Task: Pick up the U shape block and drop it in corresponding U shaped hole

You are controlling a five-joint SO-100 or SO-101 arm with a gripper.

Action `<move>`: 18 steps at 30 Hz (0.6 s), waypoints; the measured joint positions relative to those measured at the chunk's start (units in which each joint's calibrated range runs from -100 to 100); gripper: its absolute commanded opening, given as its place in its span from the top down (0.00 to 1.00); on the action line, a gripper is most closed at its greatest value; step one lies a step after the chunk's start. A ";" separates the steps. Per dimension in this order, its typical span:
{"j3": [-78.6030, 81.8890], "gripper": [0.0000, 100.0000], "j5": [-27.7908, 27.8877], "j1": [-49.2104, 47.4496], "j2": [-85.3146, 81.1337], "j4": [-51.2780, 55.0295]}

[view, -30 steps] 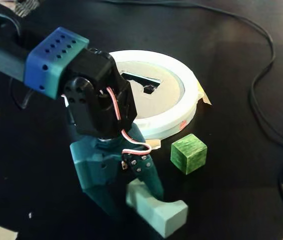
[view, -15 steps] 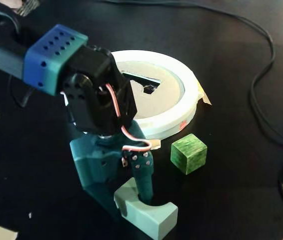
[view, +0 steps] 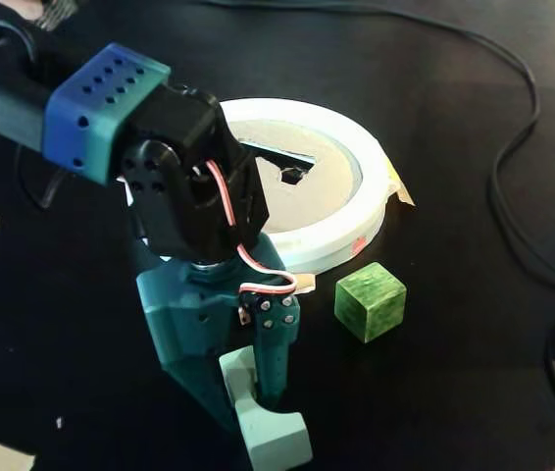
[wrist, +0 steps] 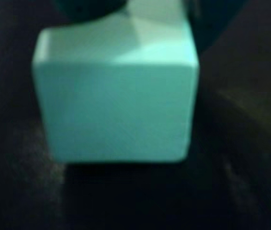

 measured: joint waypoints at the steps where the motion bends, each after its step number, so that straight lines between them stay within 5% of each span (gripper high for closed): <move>1: 0.00 0.99 0.00 0.00 0.00 0.00; 18: 0.00 0.99 -3.91 0.00 -11.68 4.56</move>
